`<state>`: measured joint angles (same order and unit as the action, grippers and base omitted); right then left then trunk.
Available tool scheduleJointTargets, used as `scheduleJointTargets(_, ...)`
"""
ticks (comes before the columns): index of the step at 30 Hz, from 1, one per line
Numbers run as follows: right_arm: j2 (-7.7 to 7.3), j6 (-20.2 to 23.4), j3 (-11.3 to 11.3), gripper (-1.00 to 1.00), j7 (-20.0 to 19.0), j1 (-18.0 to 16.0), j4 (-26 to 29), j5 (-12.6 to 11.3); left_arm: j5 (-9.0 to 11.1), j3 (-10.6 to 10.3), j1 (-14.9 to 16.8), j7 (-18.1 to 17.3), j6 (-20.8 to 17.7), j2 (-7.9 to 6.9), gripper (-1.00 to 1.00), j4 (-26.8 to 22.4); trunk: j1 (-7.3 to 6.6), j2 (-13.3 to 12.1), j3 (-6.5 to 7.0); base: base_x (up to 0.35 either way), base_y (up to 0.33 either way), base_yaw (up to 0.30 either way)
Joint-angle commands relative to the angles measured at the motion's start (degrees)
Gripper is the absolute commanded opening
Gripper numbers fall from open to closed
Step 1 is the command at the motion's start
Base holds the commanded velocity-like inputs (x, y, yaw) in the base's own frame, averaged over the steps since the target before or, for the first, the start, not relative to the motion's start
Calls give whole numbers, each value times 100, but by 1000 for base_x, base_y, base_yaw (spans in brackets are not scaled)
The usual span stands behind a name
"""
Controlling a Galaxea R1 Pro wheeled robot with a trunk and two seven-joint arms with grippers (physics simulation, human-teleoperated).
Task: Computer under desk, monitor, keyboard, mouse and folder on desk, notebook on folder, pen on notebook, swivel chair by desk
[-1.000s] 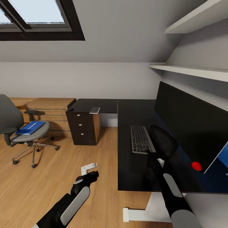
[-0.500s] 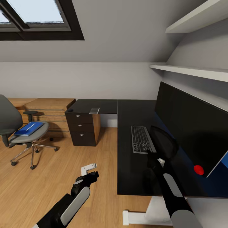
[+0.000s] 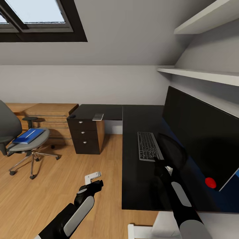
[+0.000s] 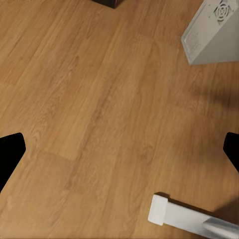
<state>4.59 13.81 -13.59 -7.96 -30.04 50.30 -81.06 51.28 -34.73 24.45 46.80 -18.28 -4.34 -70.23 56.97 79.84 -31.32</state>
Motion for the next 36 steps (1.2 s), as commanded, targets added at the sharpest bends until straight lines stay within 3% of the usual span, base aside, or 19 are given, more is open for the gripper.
scheduleJointTargets(1,6,43,-36,-100,76,-2,-17,20,23,-14,7,40,-18,-6,100,-9,0,3,-7,41,-2,0)
scheduleJointTargets(36,6,34,-22,-100,84,-2,-20,28,32,-11,7,40,-18,-14,100,-8,0,3,-7,38,-15,0)
